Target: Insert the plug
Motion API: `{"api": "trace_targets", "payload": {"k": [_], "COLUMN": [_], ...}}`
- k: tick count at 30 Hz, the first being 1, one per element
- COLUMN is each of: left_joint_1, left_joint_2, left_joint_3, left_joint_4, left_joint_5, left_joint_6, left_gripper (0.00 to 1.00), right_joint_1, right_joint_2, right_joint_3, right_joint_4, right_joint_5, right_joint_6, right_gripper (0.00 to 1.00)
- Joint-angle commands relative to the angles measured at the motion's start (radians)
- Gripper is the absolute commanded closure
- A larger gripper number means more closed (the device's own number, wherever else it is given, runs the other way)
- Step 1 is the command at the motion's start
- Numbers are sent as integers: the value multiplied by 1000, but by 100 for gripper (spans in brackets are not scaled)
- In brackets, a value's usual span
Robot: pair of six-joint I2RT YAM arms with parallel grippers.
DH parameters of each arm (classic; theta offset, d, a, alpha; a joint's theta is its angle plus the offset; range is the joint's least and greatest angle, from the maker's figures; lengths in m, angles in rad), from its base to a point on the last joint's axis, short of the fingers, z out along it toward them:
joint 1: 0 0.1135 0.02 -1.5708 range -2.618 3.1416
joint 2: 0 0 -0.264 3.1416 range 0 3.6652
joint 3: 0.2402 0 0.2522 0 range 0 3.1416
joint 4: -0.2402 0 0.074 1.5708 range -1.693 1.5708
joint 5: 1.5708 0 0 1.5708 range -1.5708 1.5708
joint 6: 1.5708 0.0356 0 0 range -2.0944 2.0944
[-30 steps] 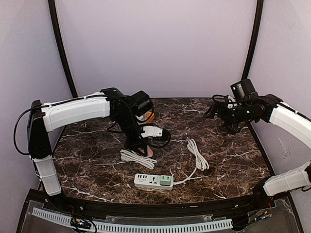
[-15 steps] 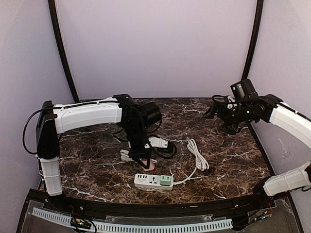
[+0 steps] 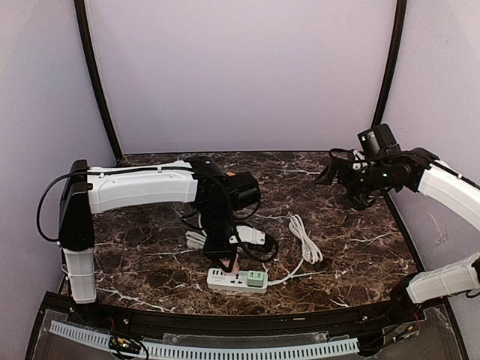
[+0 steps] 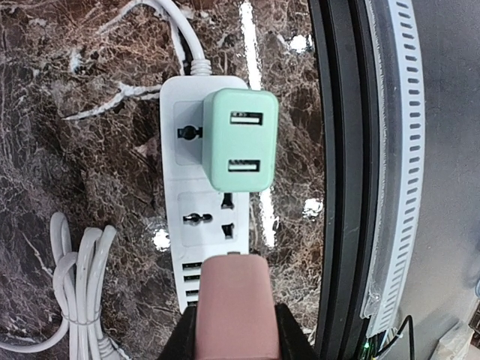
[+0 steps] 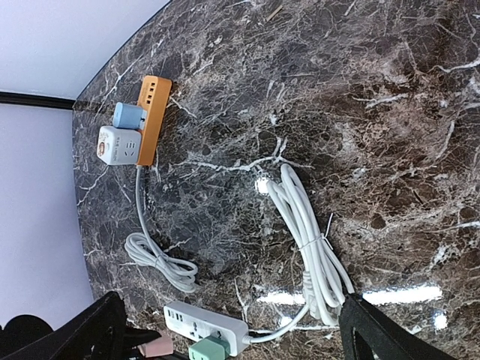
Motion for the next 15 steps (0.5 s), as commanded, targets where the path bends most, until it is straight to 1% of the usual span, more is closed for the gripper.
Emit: {"api": "trace_targets", "payload": {"k": [1, 9, 15], "left_joint_1": [-35, -82, -98], "left_joint_2": [36, 75, 84], "left_joint_3": [21, 57, 58], "left_joint_4": [-14, -3, 2], "left_joint_5": [-79, -155, -178], "left_joint_6": [-36, -54, -58], "left_gripper": [99, 99, 99], "right_joint_1": [-6, -7, -6], "right_joint_2": [-33, -52, -73], "right_joint_3": [-18, -28, -39], "right_joint_4": [-17, -26, -34], "right_joint_5": [-1, 0, 5], "right_joint_6": [8, 9, 13], "right_gripper": [1, 1, 1]}}
